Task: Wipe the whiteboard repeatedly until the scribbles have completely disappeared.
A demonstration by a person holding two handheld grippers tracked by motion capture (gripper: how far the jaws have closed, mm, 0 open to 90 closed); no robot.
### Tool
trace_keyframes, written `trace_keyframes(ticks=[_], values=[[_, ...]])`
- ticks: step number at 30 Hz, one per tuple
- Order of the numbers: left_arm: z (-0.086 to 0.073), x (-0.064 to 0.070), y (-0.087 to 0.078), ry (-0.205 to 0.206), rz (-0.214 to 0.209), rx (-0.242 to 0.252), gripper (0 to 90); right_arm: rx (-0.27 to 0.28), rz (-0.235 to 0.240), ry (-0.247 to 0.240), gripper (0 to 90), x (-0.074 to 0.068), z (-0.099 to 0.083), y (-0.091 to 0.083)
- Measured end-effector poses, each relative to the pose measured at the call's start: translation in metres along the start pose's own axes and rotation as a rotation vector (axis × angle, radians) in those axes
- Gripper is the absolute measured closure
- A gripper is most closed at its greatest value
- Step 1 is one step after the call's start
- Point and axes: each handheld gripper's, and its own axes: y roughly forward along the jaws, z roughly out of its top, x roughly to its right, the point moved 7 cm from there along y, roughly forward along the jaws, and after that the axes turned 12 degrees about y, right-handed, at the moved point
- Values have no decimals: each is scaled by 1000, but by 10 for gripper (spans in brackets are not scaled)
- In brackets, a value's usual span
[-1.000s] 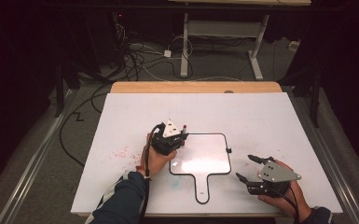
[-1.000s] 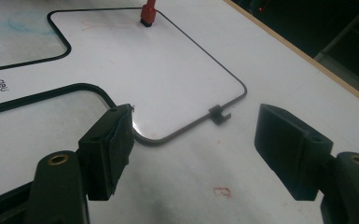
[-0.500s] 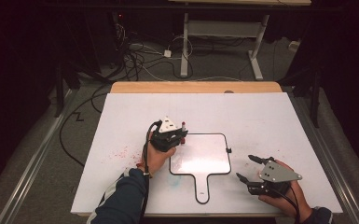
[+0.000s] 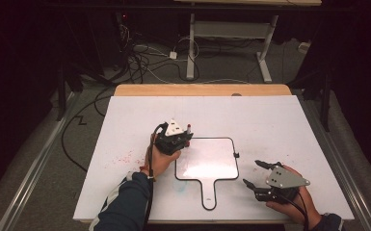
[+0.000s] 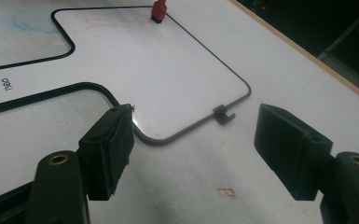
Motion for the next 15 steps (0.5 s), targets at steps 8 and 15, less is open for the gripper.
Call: trace_keyframes(ticks=[8,15], values=[[-2,11,-7,-3,-40,-19,789,1,-5,5,292,2,-1,-2],[-4,36,-23,46,-101,-50,789,7,-6,0,292,0,1,-3]])
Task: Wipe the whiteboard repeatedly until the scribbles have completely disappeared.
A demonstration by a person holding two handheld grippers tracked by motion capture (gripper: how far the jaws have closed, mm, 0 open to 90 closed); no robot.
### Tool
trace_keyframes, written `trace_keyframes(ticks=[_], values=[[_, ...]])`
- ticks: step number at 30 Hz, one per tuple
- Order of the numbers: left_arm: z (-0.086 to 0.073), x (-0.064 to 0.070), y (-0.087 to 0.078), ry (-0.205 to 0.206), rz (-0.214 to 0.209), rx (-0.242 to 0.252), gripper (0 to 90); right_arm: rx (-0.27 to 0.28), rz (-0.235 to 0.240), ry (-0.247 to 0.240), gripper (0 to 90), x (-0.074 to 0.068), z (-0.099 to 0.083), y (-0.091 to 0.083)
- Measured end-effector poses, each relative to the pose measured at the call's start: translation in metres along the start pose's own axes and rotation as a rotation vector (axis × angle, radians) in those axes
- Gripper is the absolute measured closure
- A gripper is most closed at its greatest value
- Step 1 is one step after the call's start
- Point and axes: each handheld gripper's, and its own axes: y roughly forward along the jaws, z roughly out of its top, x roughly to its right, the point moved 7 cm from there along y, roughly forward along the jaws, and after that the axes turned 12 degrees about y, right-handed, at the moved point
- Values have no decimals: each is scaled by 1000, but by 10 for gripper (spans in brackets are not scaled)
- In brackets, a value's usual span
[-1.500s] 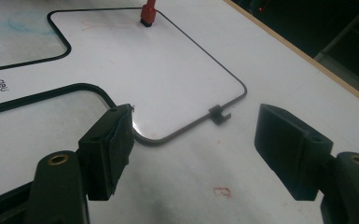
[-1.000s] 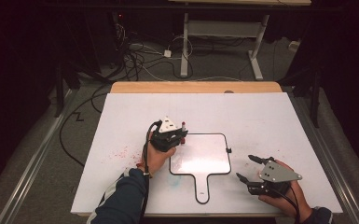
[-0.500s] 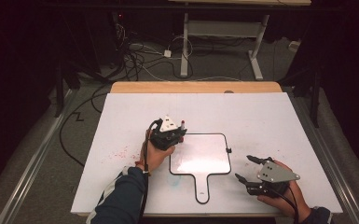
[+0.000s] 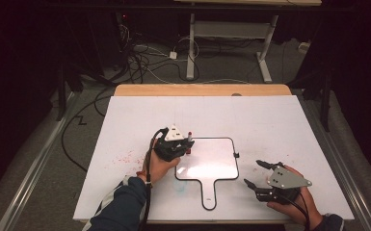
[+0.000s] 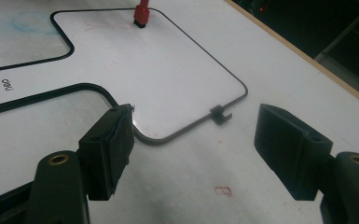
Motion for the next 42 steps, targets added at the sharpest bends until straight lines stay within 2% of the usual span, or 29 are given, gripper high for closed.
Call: trace_keyframes(ticks=[4,7,10,13,16,18,22,24,29,37,40,42], values=[[-5,13,-11,9,-24,-4,789,-2,2,-3,292,-1,0,1],[-8,22,-16,-5,-53,14,789,-4,4,-5,292,-1,0,1],[-7,29,-16,9,-74,20,789,-3,5,-5,292,-1,0,1],[-5,31,-14,37,-69,14,789,-3,7,-7,292,-2,1,2],[-5,25,-12,37,-51,12,789,-4,9,-7,292,-2,0,2],[-4,14,-8,26,-19,12,789,-6,10,-7,292,-2,0,2],[0,-1,2,5,13,23,789,-11,11,-9,292,-2,-1,3],[2,-2,6,-4,5,29,789,-7,11,-10,292,-2,-1,3],[1,13,1,16,-41,28,789,-8,5,-3,292,0,-2,1],[-4,43,-13,19,-129,49,789,-3,2,-9,292,0,0,0],[-6,52,-18,41,-147,47,789,-6,6,-11,292,-2,0,0],[-8,52,-20,51,-141,44,789,-6,8,-14,292,-2,0,1]])
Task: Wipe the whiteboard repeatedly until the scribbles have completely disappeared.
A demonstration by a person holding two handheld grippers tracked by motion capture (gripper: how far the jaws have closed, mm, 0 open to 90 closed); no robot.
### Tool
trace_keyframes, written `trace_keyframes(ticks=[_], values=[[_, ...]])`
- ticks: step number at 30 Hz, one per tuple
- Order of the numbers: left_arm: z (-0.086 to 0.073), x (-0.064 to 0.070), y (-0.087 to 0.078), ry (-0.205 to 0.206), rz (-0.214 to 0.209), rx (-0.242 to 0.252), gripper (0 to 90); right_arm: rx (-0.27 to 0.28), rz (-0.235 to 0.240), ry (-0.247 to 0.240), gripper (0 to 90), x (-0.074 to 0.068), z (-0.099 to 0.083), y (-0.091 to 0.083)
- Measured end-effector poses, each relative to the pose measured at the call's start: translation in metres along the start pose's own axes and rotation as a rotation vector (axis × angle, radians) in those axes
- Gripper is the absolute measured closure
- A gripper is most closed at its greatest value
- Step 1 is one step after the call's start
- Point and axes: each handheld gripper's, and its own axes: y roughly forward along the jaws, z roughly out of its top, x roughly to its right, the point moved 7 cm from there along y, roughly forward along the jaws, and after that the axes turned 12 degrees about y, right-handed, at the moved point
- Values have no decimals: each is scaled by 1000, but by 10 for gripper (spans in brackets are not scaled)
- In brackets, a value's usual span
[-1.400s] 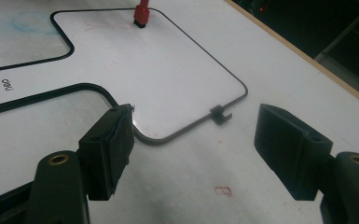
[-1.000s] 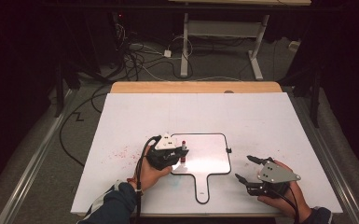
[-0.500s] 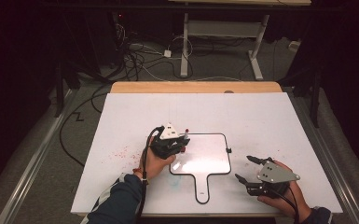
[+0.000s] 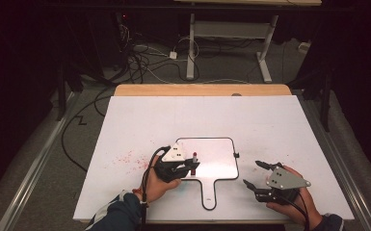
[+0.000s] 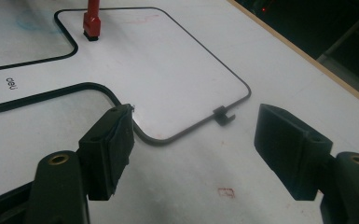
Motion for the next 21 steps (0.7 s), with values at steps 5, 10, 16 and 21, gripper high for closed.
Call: trace_keyframes(ticks=[5,10,16,21], values=[[-5,-19,-3,-3,79,-15,789,2,2,-1,292,0,0,0],[-14,-42,-10,-54,134,-8,789,0,1,1,291,0,0,1],[-15,-28,-10,-42,99,26,789,2,-1,3,291,1,0,0],[-13,-4,-12,-6,43,33,789,-1,1,0,291,-1,-1,0]])
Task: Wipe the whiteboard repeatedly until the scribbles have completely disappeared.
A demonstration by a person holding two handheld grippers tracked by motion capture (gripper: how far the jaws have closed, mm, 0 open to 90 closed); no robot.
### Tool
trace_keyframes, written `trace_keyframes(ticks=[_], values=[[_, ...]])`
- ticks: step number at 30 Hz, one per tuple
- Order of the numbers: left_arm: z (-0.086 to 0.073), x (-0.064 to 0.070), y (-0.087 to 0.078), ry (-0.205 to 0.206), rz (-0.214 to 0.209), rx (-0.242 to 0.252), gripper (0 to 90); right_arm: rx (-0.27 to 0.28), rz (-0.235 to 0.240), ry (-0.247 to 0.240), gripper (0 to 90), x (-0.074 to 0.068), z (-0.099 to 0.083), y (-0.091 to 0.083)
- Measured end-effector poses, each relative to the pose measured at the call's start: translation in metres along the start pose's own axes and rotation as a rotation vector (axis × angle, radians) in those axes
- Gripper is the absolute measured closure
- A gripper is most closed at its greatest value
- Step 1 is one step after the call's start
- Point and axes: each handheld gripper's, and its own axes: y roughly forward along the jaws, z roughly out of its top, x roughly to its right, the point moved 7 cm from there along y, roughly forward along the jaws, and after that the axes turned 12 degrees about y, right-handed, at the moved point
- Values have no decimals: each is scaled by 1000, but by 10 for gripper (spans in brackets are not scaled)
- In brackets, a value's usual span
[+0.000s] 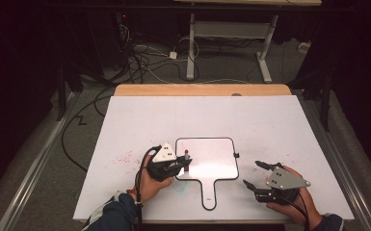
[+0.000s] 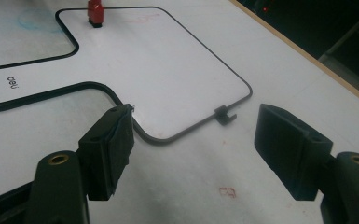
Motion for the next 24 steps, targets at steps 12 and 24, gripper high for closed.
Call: trace_keyframes(ticks=[12,24], values=[[-4,-21,1,14,60,-1,789,-3,6,-1,291,-1,0,2],[-4,4,-6,35,1,6,789,-3,5,0,291,-1,0,1]])
